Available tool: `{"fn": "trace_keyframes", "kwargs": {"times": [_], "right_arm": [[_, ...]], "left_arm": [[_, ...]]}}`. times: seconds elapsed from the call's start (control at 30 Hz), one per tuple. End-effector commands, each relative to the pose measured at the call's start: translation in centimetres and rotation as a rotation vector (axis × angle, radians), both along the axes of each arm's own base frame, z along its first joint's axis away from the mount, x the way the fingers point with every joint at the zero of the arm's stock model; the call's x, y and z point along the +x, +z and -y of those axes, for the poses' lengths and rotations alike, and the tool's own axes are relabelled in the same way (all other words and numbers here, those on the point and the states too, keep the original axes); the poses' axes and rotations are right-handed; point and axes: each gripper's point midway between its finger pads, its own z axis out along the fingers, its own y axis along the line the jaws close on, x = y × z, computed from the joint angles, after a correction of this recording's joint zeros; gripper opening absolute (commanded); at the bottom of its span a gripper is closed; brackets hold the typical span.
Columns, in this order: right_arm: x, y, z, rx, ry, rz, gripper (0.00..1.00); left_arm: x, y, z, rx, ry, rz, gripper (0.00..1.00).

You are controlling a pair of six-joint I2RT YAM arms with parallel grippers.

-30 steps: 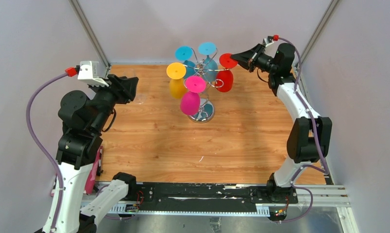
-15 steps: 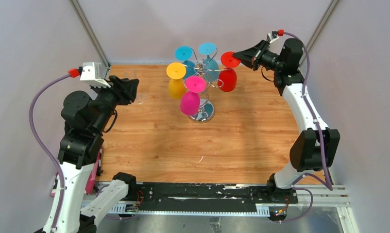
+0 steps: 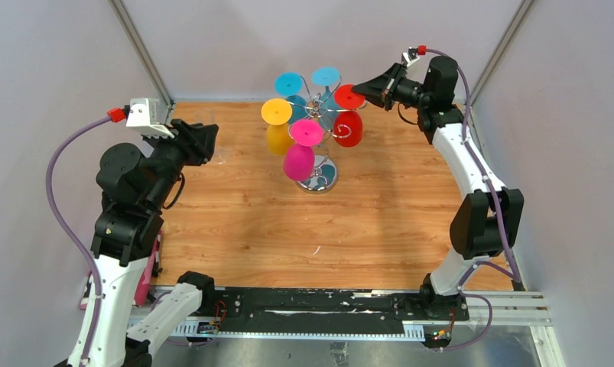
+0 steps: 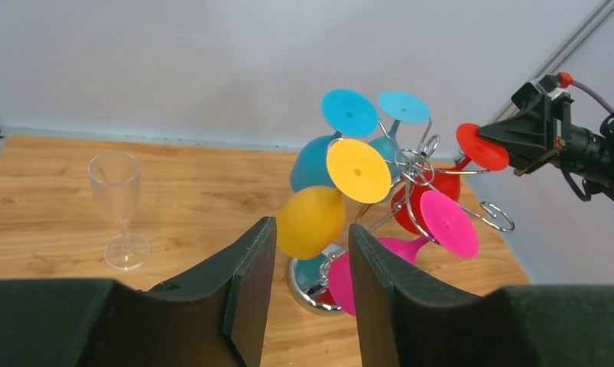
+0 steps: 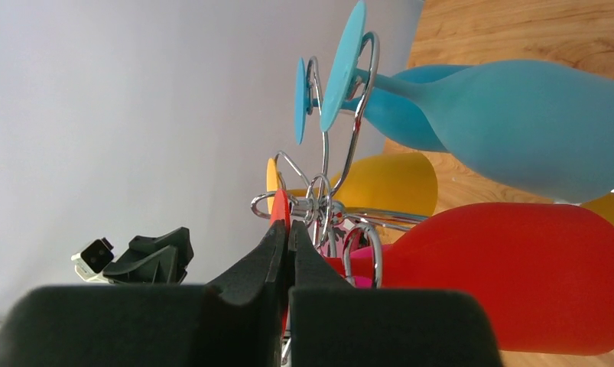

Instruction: Take the wine glass off the wine glass rack

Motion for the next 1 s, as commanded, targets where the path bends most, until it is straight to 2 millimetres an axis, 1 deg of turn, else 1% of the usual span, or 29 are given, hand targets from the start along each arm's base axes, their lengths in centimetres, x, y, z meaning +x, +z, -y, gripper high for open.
{"fn": "trace_keyframes", "kwargs": {"times": [0.0,0.17,0.3,0.37,0.47,0.5,0.53,0.57,0.6,0.7,0.8,0.87,0.9,0.97], "right_arm": [[0.7,1.4,-0.9,0.018,0.028,0.047,0.00],[2.5,1.6,-0.6,0.030,0.008,0.062,0.00],[3.6,1.6,0.4,0.044,-0.011,0.056,0.00],[4.1,1.7,1.5,0.060,-0.034,0.059,0.00],[4.4,1.9,3.6,0.061,-0.076,0.064,0.00],[4.3,2.0,4.5,0.060,-0.092,0.069,0.00],[4.1,2.0,4.9,0.060,-0.098,0.069,0.00],[4.3,2.0,6.5,0.058,-0.132,0.070,0.00],[4.2,1.9,7.5,0.061,-0.150,0.074,0.00],[3.5,1.6,9.8,0.061,-0.189,0.074,0.00],[2.1,1.1,11.6,0.049,-0.237,0.074,0.00],[0.6,1.6,12.6,0.013,-0.286,0.100,0.00],[-0.3,2.1,12.9,-0.018,-0.311,0.122,0.00],[-2.5,4.0,13.1,-0.078,-0.352,0.183,0.00]], "left_arm": [[-0.2,0.1,-0.1,-0.004,0.005,0.010,0.45],[-0.2,0.1,-0.1,0.003,0.006,0.007,0.44],[-0.2,-0.1,-0.3,0.010,0.012,0.003,0.44],[-0.3,-0.1,-0.3,0.012,0.014,0.004,0.44],[-0.2,-0.2,-0.3,0.013,0.015,0.001,0.44],[-0.1,-0.3,-0.3,0.013,0.015,-0.001,0.44],[-0.1,-0.4,-0.3,0.014,0.014,-0.003,0.43],[0.0,-0.4,-0.2,0.012,0.013,-0.002,0.43],[0.0,-0.4,-0.2,0.010,0.012,-0.004,0.43],[0.4,-0.7,0.1,0.003,0.001,-0.005,0.43],[1.1,-1.2,0.6,-0.010,-0.011,-0.010,0.43],[1.7,-1.7,1.4,-0.018,-0.045,-0.016,0.44],[2.1,-1.9,1.8,-0.022,-0.059,-0.017,0.44],[3.0,-2.2,2.7,-0.027,-0.098,-0.017,0.45]]}}
